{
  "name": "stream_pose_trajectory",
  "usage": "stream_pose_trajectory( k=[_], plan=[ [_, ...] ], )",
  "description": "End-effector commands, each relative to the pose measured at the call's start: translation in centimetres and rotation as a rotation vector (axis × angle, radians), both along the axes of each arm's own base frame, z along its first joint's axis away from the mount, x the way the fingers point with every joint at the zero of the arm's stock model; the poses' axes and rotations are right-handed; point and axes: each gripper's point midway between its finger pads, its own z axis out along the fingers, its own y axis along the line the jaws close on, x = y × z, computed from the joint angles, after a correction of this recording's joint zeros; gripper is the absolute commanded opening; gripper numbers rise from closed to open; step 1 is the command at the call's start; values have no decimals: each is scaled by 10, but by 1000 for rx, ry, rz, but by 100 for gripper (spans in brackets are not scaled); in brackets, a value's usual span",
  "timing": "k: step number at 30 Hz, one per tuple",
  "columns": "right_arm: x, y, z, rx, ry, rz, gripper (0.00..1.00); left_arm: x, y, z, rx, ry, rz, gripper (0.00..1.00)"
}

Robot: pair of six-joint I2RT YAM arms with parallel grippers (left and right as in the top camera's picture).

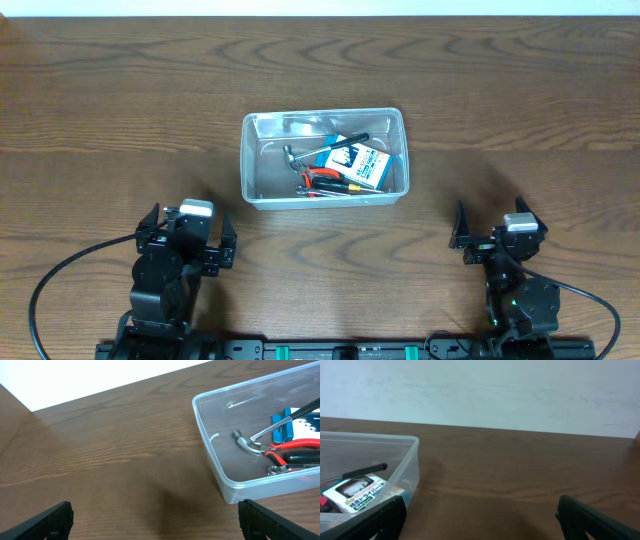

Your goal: Pack container

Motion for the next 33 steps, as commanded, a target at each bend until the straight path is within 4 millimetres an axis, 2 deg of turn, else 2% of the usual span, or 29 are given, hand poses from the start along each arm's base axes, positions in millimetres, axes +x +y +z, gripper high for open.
stream_pose_trajectory(
  k=[1,25,28,33],
  plan=[
    [-1,6,-1,-17,-2,34,99,0,1,3,15,-11,2,98],
    [-1,6,-1,-17,-2,34,99,0,1,3,15,-11,2,98],
    [-1,6,-1,-17,-2,34,99,-5,4,-2,17,13,12,98],
    [-1,6,-1,-17,-2,34,99,-28,7,-7,-236,6,121,98]
  ],
)
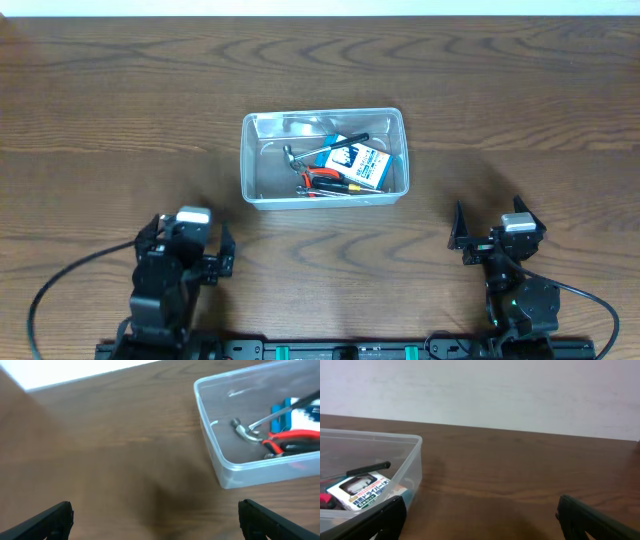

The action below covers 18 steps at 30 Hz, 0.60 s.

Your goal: Pack container

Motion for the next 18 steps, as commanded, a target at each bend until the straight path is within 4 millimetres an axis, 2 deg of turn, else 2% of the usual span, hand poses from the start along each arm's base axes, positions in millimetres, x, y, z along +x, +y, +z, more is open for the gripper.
stream_pose_trajectory(
  k=[1,4,8,13,15,18],
  plan=[
    [-1,4,-1,-8,-1,19,99,-12,2,4,-176,-44,82,98],
    [-1,4,-1,-8,-1,18,99,-12,2,5,-192,-93,82,98],
    [-1,4,-1,-8,-1,18,99,8,4,5,-240,-216,111,98],
    [-1,4,-1,-8,-1,19,99,35,15,-7,-360,-388,183,98],
    [-1,4,-1,-8,-1,18,99,40,18,-13,-374,-431,195,98],
    [-1,4,-1,-8,-1,18,99,39,19,-19,-351,-407,200,98]
  ],
)
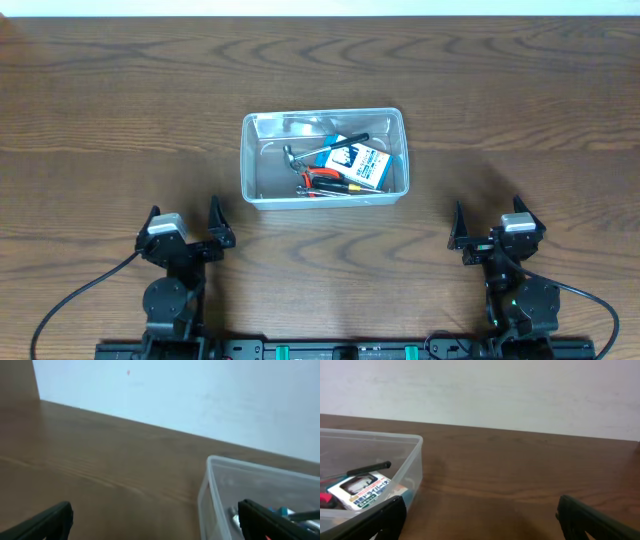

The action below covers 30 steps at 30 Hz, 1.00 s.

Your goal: Pack container

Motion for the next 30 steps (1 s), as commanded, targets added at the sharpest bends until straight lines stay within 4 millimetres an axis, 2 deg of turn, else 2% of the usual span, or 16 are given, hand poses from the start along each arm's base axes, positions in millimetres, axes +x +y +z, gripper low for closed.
stream_pose_trajectory(
  k=[1,3,11,30],
  plan=[
    [-1,4,-1,-8,0,18,99,-1,3,-12,-12,31,18,98],
    [-1,4,-1,-8,0,18,99,-2,2,-20,-11,63,9,98],
    [-1,4,-1,-8,0,18,99,-2,-23,-22,-22,73,-124,98],
    [-1,4,-1,-8,0,18,99,-1,-24,-22,-22,72,-125,98]
  ],
)
